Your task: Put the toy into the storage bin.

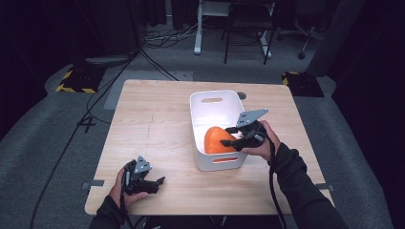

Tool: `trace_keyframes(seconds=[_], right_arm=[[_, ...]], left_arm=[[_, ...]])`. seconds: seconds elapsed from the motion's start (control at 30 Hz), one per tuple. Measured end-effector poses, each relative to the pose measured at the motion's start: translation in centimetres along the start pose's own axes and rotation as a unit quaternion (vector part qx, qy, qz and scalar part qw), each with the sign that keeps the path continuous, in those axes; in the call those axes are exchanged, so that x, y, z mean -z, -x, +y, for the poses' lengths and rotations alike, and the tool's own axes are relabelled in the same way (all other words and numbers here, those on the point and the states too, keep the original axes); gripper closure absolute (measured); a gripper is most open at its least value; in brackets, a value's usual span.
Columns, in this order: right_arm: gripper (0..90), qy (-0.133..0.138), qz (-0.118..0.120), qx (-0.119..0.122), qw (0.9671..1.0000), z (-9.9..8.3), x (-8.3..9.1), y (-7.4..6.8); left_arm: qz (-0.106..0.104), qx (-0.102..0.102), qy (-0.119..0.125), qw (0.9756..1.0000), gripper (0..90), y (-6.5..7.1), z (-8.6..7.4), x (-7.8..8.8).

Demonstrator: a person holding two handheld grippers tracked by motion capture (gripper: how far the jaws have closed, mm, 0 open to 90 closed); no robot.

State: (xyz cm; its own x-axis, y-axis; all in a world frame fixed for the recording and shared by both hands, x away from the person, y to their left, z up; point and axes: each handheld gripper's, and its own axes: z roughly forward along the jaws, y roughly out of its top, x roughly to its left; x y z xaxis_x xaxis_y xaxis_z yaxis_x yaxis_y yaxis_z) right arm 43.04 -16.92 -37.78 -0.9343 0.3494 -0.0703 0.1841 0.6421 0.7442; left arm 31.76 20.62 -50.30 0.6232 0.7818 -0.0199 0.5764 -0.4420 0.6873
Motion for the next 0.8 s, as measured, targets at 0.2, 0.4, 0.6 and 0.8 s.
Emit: trace_keyframes(seconds=[0.2, 0.4, 0.6, 0.8], right_arm=[[49.6, 0.012, -0.004, -0.006, 0.9999, -0.05, 0.32, -0.18], [51.9, 0.025, -0.007, -0.001, 0.9997, -0.10, 0.73, -0.37], [52.5, 0.030, -0.011, 0.003, 0.9995, 0.00, 0.80, -0.62], [51.6, 0.038, -0.016, 0.004, 0.9992, 0.02, 0.99, -0.87]], left_arm=[[0.000, 0.000, 0.000, 1.0000, 16.8, 0.00, 0.00, 0.00], [0.000, 0.000, 0.000, 1.0000, 16.8, 0.00, 0.00, 0.00], [-0.003, 0.001, 0.000, 1.0000, 16.8, 0.03, -0.01, -0.02], [-0.002, 0.001, 0.000, 1.0000, 16.8, 0.01, 0.00, -0.02]])
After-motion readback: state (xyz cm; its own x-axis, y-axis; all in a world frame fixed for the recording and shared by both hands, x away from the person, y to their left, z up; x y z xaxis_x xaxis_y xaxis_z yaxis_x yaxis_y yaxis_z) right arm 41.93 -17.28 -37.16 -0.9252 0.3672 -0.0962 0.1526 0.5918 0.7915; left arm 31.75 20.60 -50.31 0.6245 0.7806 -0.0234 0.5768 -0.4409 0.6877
